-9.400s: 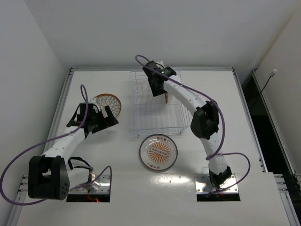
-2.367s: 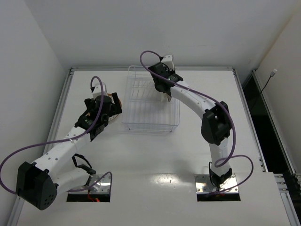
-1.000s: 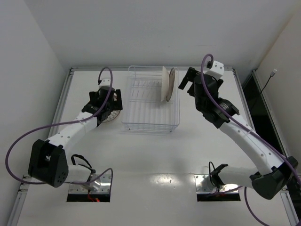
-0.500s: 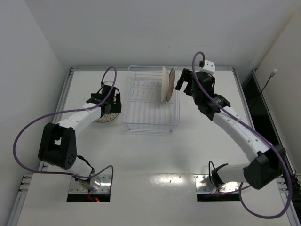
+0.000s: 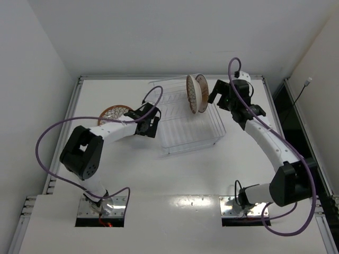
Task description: Load the plates into the dish rack
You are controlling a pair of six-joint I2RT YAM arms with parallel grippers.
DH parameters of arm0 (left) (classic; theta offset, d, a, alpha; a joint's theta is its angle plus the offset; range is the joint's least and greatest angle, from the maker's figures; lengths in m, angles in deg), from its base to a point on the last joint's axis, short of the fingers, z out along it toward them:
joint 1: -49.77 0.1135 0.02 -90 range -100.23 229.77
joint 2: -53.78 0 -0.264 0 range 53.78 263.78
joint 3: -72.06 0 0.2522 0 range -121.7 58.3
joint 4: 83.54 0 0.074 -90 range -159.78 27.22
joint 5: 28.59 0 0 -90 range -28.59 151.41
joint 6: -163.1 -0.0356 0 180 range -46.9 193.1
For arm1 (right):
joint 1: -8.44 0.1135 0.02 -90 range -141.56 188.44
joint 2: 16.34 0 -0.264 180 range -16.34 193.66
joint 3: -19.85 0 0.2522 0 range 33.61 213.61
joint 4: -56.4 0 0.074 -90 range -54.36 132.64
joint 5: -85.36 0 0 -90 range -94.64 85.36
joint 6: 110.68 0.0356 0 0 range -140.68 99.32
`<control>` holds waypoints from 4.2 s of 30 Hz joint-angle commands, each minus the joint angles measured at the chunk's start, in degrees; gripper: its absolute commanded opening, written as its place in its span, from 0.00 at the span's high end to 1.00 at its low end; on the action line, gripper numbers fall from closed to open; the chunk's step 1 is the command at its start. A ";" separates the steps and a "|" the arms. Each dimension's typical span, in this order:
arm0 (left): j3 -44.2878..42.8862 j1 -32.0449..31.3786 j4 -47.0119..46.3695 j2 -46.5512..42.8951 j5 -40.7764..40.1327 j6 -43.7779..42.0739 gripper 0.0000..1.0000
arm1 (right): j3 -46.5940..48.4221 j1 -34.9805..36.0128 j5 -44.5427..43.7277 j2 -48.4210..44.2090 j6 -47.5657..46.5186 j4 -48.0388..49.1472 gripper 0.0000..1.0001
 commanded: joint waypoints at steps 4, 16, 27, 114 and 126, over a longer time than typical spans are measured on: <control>-3.64 -3.33 1.01 3.58 -5.15 1.57 0.00 | -0.99 -3.31 6.76 -2.01 -0.46 3.23 0.03; -9.08 4.48 2.77 10.33 -8.41 -0.89 0.00 | -2.57 -4.99 11.34 -2.01 0.68 5.51 0.03; -13.57 7.73 4.52 18.42 -5.43 -3.09 0.36 | -3.10 -7.19 13.54 -2.54 0.68 6.05 0.03; -14.45 -6.06 -57.09 3.57 8.64 31.54 1.00 | -13.65 -27.84 37.09 -0.69 4.37 17.82 0.03; -15.68 -6.06 -51.38 6.82 6.37 31.02 1.00 | -14.17 -28.89 37.62 -0.16 4.37 17.82 0.03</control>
